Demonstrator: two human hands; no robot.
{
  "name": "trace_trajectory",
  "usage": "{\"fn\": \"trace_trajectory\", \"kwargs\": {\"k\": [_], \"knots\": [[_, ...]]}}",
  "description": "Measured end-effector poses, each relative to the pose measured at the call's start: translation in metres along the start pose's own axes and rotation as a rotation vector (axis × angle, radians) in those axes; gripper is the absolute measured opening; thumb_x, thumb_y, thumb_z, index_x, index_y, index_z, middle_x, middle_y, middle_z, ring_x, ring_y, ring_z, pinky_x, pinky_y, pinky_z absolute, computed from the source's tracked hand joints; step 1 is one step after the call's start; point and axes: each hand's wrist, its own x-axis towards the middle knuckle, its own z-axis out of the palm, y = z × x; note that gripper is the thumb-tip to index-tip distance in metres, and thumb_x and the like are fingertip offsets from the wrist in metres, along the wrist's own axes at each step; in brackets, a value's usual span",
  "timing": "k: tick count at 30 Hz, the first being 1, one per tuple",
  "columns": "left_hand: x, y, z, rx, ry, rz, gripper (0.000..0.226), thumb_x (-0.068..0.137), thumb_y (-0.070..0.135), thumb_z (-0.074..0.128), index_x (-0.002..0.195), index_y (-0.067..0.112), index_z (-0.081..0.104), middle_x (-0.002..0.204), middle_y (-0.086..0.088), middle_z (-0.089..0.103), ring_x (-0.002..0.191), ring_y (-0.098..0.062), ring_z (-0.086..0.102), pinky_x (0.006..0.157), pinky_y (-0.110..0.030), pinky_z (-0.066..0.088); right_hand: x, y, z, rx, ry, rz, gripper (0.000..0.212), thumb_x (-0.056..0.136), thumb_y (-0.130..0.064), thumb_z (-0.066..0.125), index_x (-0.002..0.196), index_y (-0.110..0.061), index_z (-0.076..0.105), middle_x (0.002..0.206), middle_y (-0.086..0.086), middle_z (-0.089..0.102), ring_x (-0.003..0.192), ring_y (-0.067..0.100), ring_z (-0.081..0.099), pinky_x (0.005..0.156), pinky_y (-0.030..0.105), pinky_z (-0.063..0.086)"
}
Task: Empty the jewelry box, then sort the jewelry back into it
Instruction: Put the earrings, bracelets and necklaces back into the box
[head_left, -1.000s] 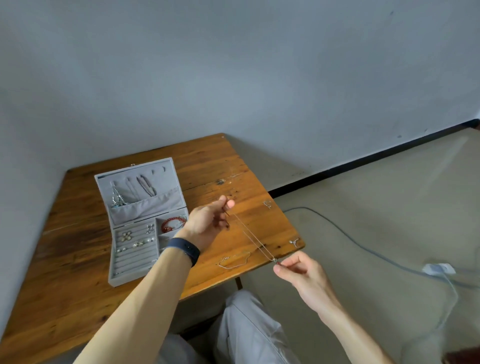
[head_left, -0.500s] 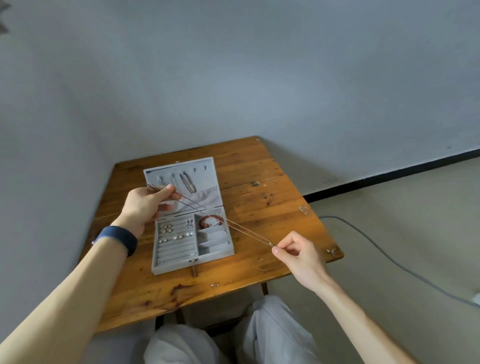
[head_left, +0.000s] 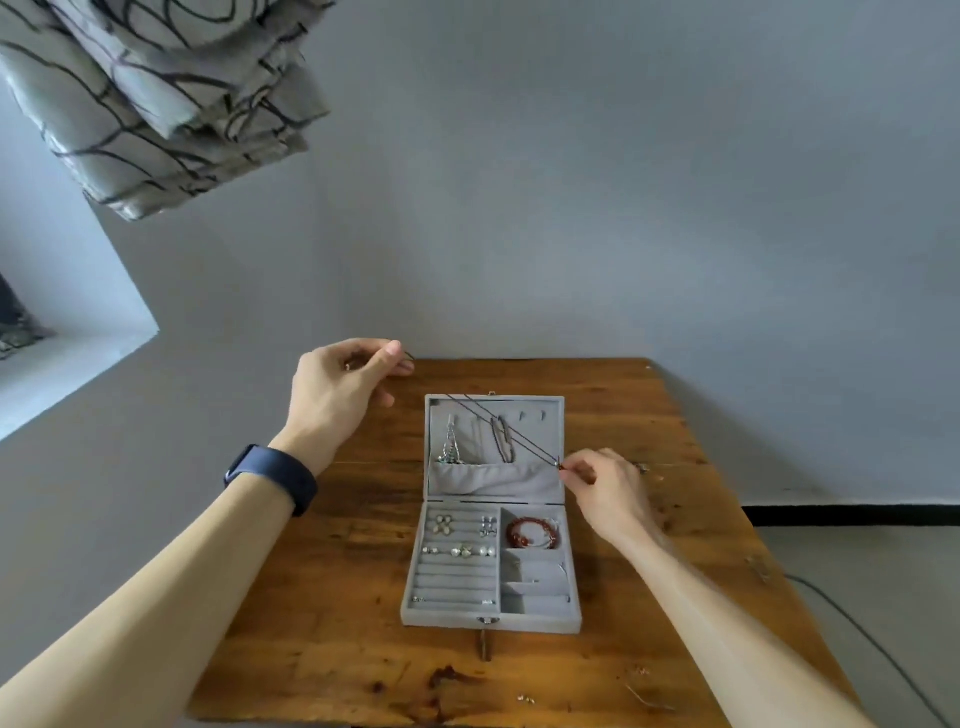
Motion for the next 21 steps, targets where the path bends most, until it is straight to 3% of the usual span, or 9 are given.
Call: {"fn": "trace_trajectory", "kwargs": {"k": [3, 5, 7, 9, 12, 15, 21], "knots": [[0.017, 0.020, 0.005, -0.021, 0.030, 0.049, 0.021, 0.092, 0.040, 0.070, 0.089, 0.020, 0.077, 0.085, 0.009, 0.077, 0.053, -0.016, 0.064, 0.069, -0.032, 0.056, 0.027, -0.010, 0.010, -0.019, -0.026, -0.118, 0.014, 0.094, -0.021, 0.068, 0.106, -0.016, 0.072, 0.101, -0.004, 0.067, 0.088, 0.010, 0.062, 0.069, 0.003, 0.037], [0.028, 0.030, 0.010, -0.009, 0.024, 0.074, 0.021, 0.092, 0.040, 0.070, 0.088, 0.020, 0.076, 0.085, 0.010, 0.077, 0.053, -0.016, 0.064, 0.067, -0.031, 0.055, 0.039, -0.016, 0.016, -0.059, -0.068, -0.186, 0.014, 0.096, -0.024, 0.064, 0.107, -0.017, 0.069, 0.104, -0.005, 0.067, 0.090, 0.009, 0.062, 0.073, 0.008, 0.045], [0.038, 0.037, 0.018, 0.000, 0.006, 0.095, 0.021, 0.092, 0.040, 0.070, 0.089, 0.020, 0.076, 0.085, 0.010, 0.077, 0.055, -0.018, 0.066, 0.068, -0.034, 0.058, 0.048, -0.019, 0.022, -0.137, -0.099, -0.242, 0.015, 0.099, -0.028, 0.060, 0.109, -0.020, 0.066, 0.108, -0.005, 0.068, 0.093, 0.010, 0.064, 0.078, 0.023, 0.055], [0.044, 0.041, 0.028, 0.006, -0.018, 0.117, 0.020, 0.092, 0.040, 0.070, 0.089, 0.021, 0.077, 0.085, 0.010, 0.077, 0.055, -0.018, 0.066, 0.067, -0.034, 0.059, 0.053, -0.022, 0.025, -0.235, -0.110, -0.275, 0.016, 0.099, -0.031, 0.058, 0.111, -0.021, 0.063, 0.110, -0.006, 0.069, 0.091, 0.012, 0.066, 0.076, 0.029, 0.058], [0.049, 0.043, 0.044, 0.020, -0.053, 0.139, 0.020, 0.092, 0.041, 0.070, 0.091, 0.022, 0.076, 0.084, 0.011, 0.077, 0.055, -0.017, 0.067, 0.064, -0.027, 0.058, 0.059, -0.024, 0.026, -0.300, -0.119, -0.289, 0.016, 0.098, -0.032, 0.060, 0.111, -0.021, 0.060, 0.107, -0.006, 0.071, 0.086, 0.013, 0.068, 0.071, 0.029, 0.058], [0.052, 0.041, 0.061, 0.039, -0.091, 0.136, 0.019, 0.093, 0.039, 0.069, 0.092, 0.022, 0.076, 0.083, 0.011, 0.077, 0.053, -0.014, 0.067, 0.061, -0.022, 0.056, 0.062, -0.024, 0.028, -0.332, -0.179, -0.292, 0.016, 0.098, -0.029, 0.060, 0.110, -0.021, 0.069, 0.108, -0.005, 0.071, 0.091, 0.014, 0.066, 0.077, 0.029, 0.057], [0.062, 0.039, 0.087, 0.094, -0.168, 0.136, 0.017, 0.094, 0.036, 0.068, 0.093, 0.021, 0.075, 0.081, 0.012, 0.076, 0.051, -0.014, 0.067, 0.066, -0.024, 0.059, 0.060, -0.024, 0.032, -0.389, -0.229, -0.367, 0.028, 0.095, -0.020, 0.051, 0.106, -0.018, 0.077, 0.108, 0.000, 0.067, 0.103, 0.018, 0.061, 0.081, 0.027, 0.054]]}}
